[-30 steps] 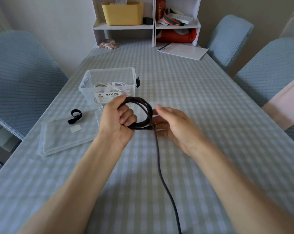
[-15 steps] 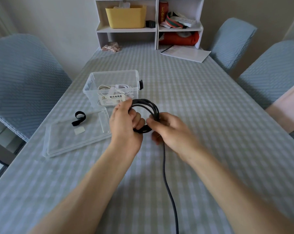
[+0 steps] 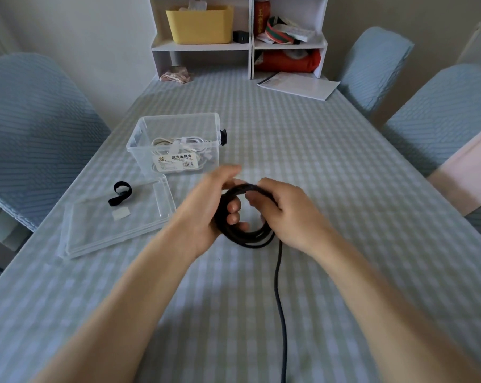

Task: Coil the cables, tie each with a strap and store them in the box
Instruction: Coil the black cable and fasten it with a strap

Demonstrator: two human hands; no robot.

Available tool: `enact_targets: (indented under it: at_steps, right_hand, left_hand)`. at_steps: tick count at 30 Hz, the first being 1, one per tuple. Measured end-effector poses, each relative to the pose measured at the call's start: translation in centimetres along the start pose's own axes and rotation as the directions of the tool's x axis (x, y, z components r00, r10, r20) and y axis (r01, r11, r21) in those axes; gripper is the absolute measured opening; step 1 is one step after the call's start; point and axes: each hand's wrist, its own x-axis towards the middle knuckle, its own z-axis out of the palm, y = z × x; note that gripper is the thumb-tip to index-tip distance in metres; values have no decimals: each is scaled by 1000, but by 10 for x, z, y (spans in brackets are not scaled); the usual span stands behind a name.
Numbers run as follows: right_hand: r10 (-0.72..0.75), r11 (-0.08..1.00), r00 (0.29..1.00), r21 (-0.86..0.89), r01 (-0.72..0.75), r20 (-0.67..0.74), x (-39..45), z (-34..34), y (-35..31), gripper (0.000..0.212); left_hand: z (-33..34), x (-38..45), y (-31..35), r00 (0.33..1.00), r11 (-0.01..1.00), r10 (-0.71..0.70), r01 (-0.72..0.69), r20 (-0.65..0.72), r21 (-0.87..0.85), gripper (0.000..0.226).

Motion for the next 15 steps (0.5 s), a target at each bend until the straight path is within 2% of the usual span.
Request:
enact_targets:
  at_steps: [2, 4, 7, 9, 11, 13, 15]
  right_hand:
    - [-25, 998, 996, -62, 31, 80, -2, -2, 0, 23]
    - [-31, 996, 997, -80, 37, 74, -4, -1, 0, 14]
    - [53, 999, 996, 7, -52, -67, -3, -1, -1, 7]
    - [221, 962, 963, 193, -191, -151, -2, -1, -4, 20]
    - [355, 904, 918, 316, -288, -178, -1, 0, -5, 34]
    - [365, 887, 914, 363, -284, -177, -1, 5, -7, 47]
    - [317, 905, 931, 353, -239, -182, -5, 9, -11, 47]
  left_hand:
    - [-3, 3, 0, 997, 990, -64, 60, 31, 127, 24]
    - [-2, 6, -4, 998, 988, -58, 53, 28, 143, 23]
    - [1, 11, -8, 999, 998, 39, -41, -34, -49, 29]
    - [3, 12, -6, 991, 976, 107, -120, -78, -183, 32]
    - [5, 12, -6, 980, 943, 164, -190, -116, -272, 33]
    - [5, 11, -6, 969, 917, 194, -234, -153, -322, 34]
    - [4, 11, -5, 962, 899, 207, -259, -179, -354, 37]
